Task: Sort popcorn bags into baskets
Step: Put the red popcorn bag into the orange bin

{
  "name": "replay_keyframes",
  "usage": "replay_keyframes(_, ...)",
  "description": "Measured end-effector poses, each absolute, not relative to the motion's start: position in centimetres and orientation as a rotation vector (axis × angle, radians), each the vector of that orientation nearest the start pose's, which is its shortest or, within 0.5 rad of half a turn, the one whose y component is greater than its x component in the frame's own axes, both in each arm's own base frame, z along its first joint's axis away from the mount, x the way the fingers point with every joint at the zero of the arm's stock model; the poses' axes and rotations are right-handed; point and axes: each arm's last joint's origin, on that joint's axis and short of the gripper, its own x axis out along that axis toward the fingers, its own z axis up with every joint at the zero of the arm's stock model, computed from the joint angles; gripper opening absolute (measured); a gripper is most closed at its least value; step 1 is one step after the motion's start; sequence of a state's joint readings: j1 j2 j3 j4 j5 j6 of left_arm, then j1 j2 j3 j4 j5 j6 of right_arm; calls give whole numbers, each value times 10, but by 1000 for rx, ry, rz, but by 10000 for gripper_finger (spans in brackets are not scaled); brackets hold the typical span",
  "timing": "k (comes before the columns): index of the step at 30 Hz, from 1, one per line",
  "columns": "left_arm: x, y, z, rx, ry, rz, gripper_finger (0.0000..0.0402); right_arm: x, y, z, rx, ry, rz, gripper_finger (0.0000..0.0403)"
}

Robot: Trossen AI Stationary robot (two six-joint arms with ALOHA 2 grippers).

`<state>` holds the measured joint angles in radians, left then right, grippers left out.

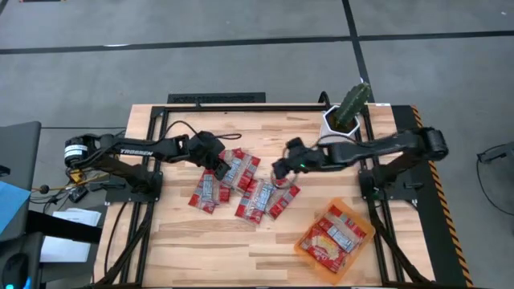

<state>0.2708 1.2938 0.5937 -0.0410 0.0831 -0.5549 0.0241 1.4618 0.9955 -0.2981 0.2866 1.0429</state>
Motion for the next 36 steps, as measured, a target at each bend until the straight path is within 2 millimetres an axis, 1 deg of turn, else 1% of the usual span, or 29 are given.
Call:
replay_keyframes(2,236,62,178,-671,655,397,136,319,-8,231,899,546,-594,260)
replay_keyframes(4,236,62,178,-674,656,400,135,328,-14,220,921,546,-597,260)
replay_keyframes(8,236,63,178,-651,643,419,135,342,-20,206,954,510,-585,260)
replay_keyframes(11,240,64,173,-651,650,415,135,347,-20,194,1003,523,-602,260)
replay_keyframes(16,251,64,155,-683,693,364,135,357,-19,177,1070,527,-586,260)
replay_keyframes(20,253,65,147,-706,714,389,135,363,-20,164,1089,527,-600,260)
replay_keyframes(26,252,66,143,-684,741,410,135,367,-25,141,1143,554,-662,260)
replay_keyframes(31,252,66,142,-665,749,411,135,371,-30,131,1156,539,-668,260)
replay_keyframes(36,252,66,142,-664,750,414,135,378,-43,120,1189,542,-658,260)
